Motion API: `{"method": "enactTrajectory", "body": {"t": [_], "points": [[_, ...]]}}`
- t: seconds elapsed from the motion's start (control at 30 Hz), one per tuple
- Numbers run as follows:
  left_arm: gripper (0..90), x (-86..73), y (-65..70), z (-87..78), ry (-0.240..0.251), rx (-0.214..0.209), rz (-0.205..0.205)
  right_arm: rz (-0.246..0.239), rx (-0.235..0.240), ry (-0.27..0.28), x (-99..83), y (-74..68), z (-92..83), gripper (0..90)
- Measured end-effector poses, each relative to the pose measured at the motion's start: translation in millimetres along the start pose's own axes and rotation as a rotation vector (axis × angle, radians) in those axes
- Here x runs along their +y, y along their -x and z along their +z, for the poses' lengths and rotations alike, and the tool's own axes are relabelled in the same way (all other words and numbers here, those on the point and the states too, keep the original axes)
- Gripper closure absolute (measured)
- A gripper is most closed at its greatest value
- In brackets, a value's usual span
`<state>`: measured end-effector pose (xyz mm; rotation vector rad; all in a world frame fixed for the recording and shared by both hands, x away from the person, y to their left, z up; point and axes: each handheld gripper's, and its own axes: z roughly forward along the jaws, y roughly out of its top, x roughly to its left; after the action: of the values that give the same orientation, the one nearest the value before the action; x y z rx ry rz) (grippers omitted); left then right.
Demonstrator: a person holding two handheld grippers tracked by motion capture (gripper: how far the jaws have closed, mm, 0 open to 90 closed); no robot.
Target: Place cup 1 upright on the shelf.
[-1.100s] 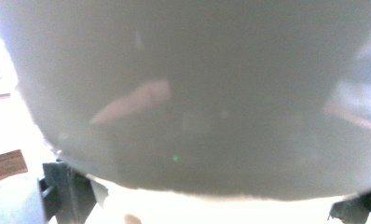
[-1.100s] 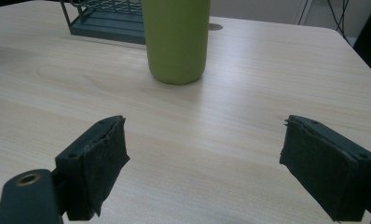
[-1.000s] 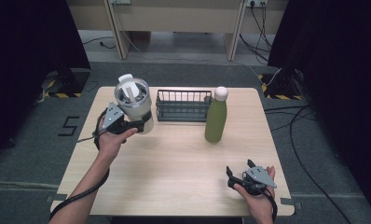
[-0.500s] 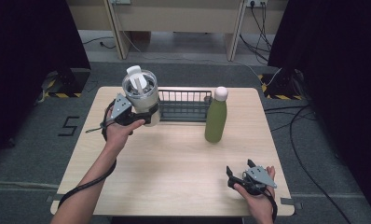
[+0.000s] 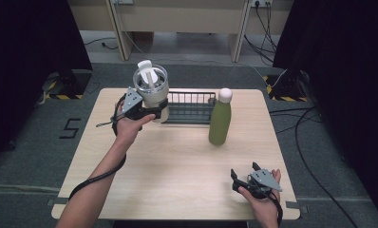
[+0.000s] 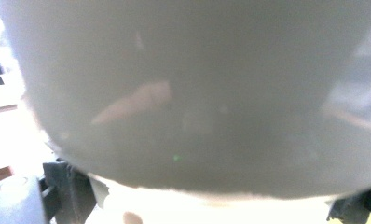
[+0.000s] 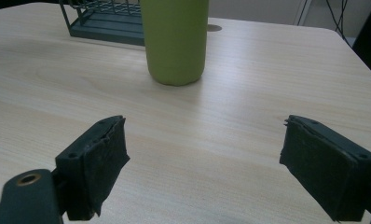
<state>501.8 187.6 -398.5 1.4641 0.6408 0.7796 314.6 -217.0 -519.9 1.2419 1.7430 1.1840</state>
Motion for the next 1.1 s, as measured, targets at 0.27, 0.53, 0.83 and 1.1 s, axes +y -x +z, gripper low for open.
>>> {"method": "enactTrajectory", "body": {"t": [0.27,0.53,0.83,1.1], "points": [[9.8,5.3,-0.5,17.7,0.007,0.000,-0.002,0.002,-0.004,0.001,0.0,0.4,-0.4,14.2],[9.8,8.5,-2.0,36.0,0.009,0.005,-0.010,0.004,-0.004,0.004,0.5,1.1,-0.8,14.2],[9.8,9.6,-5.6,56.6,0.001,0.025,-0.012,0.004,-0.009,0.004,-0.2,2.7,-1.2,14.2],[9.8,9.1,-8.3,75.8,-0.011,0.043,-0.024,0.011,-0.002,0.002,-0.6,2.4,-1.1,14.2]]}}
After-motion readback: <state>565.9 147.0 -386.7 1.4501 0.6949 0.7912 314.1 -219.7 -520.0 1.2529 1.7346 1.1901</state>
